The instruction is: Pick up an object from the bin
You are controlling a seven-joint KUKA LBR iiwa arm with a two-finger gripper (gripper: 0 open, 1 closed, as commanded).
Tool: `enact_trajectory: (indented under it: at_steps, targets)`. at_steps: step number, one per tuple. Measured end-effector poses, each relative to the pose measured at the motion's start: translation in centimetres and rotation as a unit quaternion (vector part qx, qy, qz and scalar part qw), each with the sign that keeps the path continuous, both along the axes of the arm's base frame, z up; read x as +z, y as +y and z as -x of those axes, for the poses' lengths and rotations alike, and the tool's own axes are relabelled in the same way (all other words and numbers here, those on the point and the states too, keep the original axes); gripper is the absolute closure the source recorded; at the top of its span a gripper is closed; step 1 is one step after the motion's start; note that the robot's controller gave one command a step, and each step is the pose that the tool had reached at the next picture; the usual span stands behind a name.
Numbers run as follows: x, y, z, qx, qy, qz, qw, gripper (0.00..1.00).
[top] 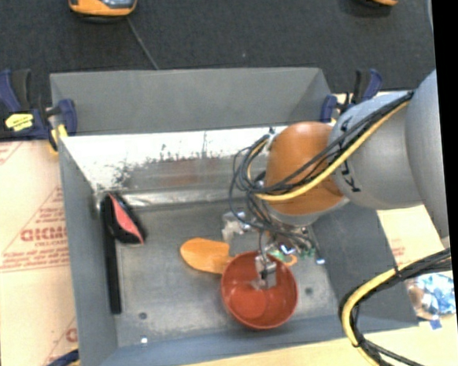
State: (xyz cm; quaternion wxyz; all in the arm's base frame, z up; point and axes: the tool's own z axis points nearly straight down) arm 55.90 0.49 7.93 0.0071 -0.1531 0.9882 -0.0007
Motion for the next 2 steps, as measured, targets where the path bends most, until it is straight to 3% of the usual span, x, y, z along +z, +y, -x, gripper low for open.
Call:
enact_trajectory:
  at_steps: [1,2]
  targets:
    - [0.3,-3.91,4.03,-0.315,0.0039,-0.005,0.9492,1.0]
    - [0.32,-3.89,4.0,-0.313,0.0039,-0.005,0.9496,1.0]
